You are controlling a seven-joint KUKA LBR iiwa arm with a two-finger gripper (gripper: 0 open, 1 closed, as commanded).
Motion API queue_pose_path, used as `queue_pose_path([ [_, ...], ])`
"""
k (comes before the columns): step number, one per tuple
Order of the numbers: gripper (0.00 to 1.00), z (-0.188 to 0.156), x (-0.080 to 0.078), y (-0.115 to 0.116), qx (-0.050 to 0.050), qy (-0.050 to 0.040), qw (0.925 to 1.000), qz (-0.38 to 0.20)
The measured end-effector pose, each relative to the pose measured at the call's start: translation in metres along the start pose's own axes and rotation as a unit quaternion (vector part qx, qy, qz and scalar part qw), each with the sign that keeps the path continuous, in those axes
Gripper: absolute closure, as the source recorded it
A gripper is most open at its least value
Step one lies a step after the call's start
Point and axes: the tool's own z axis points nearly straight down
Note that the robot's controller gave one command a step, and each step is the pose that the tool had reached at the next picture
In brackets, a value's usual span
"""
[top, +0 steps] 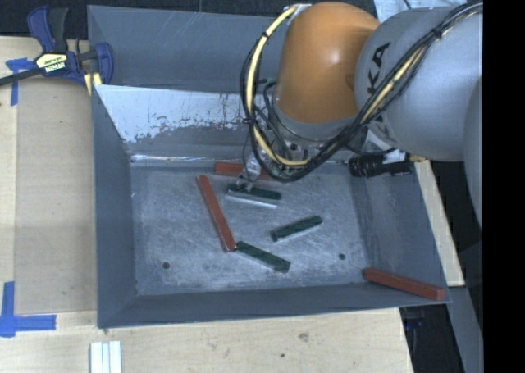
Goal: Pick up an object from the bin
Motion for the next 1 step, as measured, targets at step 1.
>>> queue_pose_path([
  [1, 1.00, 0.0378, -0.0260, -0.0380, 0.004, 0.0021, 1.0000, -0.007],
])
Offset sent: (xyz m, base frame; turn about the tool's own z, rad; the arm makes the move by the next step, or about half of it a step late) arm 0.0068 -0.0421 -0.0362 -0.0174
